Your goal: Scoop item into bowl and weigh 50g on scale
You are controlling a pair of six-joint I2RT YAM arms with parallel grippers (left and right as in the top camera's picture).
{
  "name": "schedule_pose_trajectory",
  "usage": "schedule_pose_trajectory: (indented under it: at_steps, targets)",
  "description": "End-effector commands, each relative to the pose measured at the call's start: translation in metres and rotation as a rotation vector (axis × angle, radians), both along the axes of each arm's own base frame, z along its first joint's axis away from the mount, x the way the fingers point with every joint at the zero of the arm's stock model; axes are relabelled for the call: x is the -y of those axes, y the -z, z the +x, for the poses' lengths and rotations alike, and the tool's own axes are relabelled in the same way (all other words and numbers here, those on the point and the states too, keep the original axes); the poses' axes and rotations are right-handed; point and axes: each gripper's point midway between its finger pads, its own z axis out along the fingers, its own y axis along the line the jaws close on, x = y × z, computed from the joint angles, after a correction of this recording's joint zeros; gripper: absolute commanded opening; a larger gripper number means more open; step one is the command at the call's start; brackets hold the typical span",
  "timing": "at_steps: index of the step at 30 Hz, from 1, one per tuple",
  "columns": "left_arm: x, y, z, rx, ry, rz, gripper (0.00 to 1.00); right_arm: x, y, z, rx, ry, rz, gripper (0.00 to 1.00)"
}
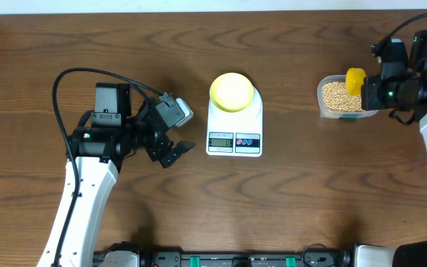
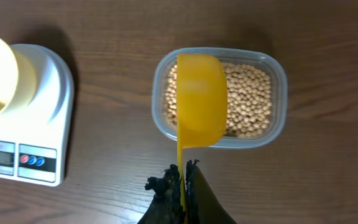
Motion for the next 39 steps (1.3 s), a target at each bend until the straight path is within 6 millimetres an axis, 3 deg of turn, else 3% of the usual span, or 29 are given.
schedule_pose_trajectory:
  at_steps: [1, 28, 39]
  targets:
    - [-0.003, 0.002, 0.002, 0.007, 0.003, 0.014, 0.98, 0.018, -0.005, 0.004, 0.013, 0.039, -0.098, 0.01]
    - [-0.003, 0.002, 0.002, 0.007, 0.003, 0.014, 0.98, 0.026, -0.010, 0.016, 0.063, 0.005, -0.170, 0.01]
    - [-0.003, 0.002, 0.002, 0.007, 0.003, 0.014, 0.98, 0.028, 0.013, 0.034, 0.036, -0.031, -0.187, 0.01]
